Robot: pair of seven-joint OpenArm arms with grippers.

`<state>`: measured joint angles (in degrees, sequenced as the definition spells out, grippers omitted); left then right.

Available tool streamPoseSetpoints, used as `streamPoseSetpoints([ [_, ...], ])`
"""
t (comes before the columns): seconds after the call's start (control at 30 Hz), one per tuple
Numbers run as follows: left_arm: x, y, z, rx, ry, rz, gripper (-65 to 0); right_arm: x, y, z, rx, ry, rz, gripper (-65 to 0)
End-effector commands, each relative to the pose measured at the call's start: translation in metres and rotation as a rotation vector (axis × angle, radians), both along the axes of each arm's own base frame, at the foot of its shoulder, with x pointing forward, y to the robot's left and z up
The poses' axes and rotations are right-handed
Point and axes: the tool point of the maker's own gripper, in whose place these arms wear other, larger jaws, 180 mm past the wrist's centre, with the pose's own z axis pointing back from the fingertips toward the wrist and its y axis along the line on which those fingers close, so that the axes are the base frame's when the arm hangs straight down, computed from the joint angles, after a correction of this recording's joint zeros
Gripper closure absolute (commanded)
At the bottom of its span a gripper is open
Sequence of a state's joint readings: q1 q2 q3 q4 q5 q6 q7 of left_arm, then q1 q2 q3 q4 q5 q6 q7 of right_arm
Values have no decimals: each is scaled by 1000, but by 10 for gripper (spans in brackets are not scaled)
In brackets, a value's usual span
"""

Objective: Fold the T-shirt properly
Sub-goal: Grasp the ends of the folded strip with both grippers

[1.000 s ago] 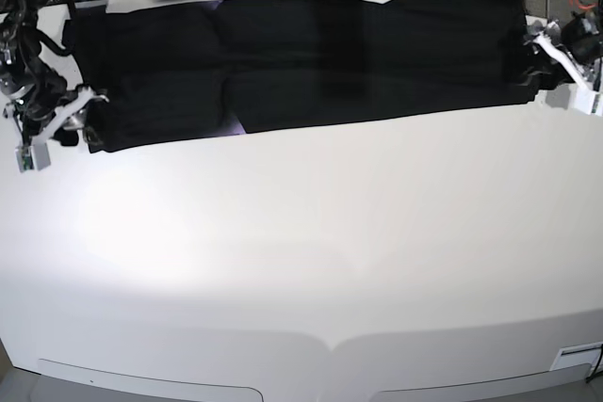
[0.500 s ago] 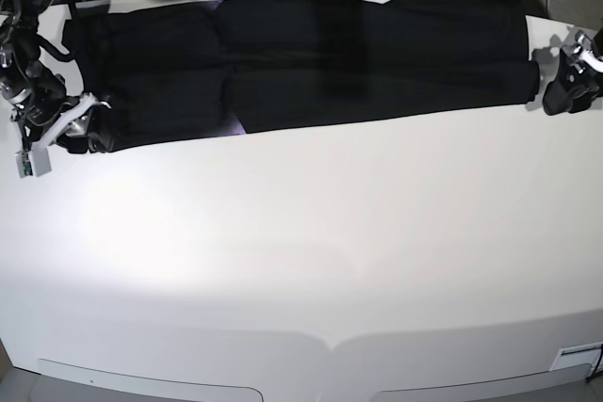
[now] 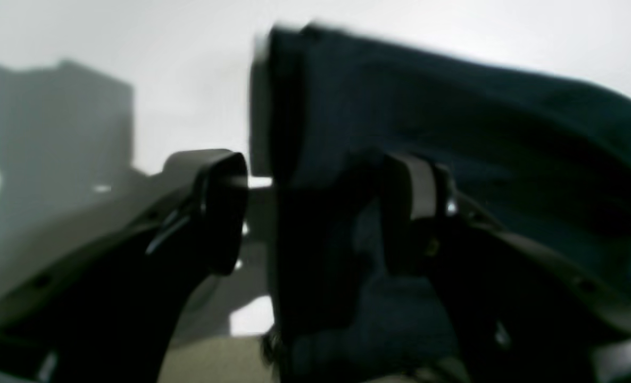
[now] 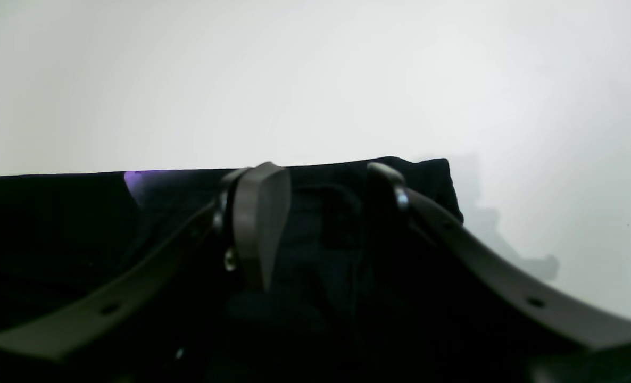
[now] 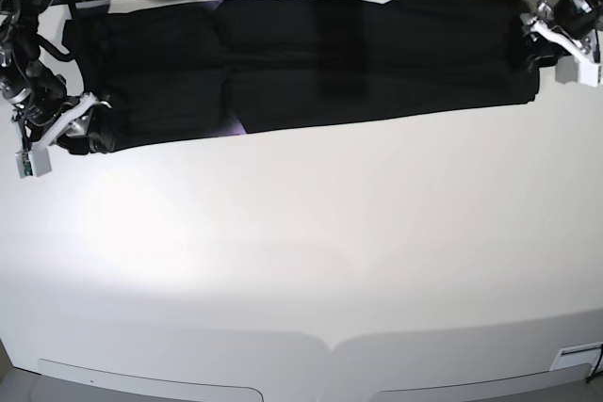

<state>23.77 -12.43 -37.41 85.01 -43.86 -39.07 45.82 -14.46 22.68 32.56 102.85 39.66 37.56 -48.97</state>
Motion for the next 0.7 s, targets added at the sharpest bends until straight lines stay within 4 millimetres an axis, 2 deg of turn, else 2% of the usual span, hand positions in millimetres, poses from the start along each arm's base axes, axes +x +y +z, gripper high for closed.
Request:
streamPoseSetpoints([
  [0.0,0,7,0,2,-3,13,-382,7,0,16,-4,-56,20,-278],
  [0.13,-16,11,-24,-60,43,79,-382,8,0,16,-6,-60,19,-278],
  [0.23,-25,3,-32,-156,67,103,-382,8,0,17,-4,-68,19,-278],
  [0.37,-32,-15,-31,-302,101,94,-382,9,0,18,-3,-71,18,-278],
  [0.5,-36,-27,-28,-373,127,58,-379,9,0,19,-2,-78,18,-278],
  [0.67,-38,-29,-28,-382,139,47,-320,10,1,20,0,-86,17,-278],
])
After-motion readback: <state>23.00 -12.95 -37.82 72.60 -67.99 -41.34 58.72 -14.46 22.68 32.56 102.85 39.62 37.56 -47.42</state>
